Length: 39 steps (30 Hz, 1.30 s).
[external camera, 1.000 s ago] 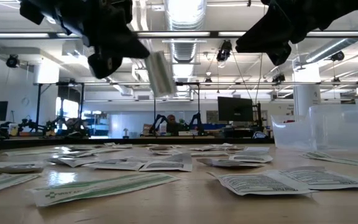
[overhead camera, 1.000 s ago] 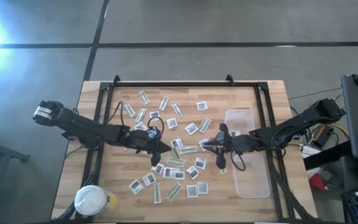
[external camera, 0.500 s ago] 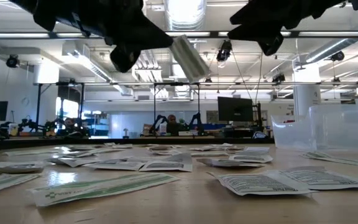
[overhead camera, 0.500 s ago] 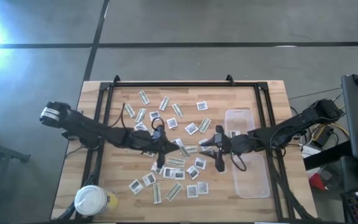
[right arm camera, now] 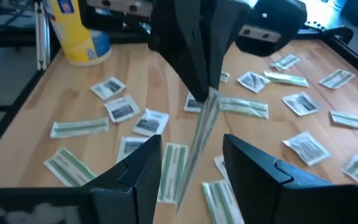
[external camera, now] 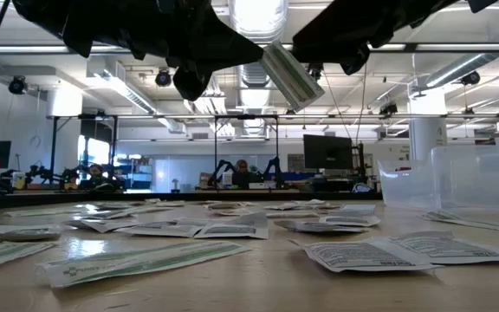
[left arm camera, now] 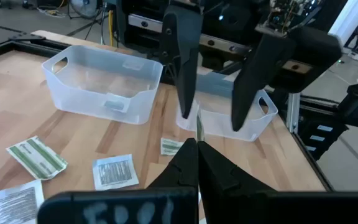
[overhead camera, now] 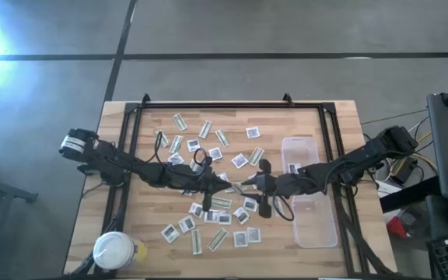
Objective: Pick & Place First Aid Supplies
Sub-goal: Put the bandage pack into the bottom bin
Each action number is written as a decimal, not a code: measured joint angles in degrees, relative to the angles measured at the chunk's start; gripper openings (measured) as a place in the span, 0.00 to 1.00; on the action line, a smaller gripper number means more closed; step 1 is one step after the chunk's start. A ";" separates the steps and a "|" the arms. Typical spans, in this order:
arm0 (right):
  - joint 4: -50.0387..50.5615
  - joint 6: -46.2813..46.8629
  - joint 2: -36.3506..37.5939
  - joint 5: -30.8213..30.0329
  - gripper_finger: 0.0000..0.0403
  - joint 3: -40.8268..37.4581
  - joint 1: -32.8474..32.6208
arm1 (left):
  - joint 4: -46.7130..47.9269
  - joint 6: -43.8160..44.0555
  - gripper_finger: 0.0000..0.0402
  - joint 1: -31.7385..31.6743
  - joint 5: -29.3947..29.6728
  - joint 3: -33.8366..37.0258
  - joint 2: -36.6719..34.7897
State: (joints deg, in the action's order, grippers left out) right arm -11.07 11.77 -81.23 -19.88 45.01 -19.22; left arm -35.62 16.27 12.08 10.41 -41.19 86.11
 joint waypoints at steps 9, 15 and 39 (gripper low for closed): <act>0.07 1.60 0.02 0.24 0.41 0.04 0.15 | -2.62 -2.96 0.00 0.00 0.02 -0.17 -0.11; 0.04 1.78 0.16 0.28 0.30 0.02 0.15 | -3.87 -3.98 0.00 -0.04 0.02 -0.17 -0.17; 8.65 5.91 4.78 -1.15 0.02 0.02 0.09 | -4.24 -8.94 0.12 -0.35 0.20 0.11 -0.17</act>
State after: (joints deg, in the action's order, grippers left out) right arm -2.42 17.68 -76.45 -21.03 45.04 -19.14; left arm -39.86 7.33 11.73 10.61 -41.08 85.93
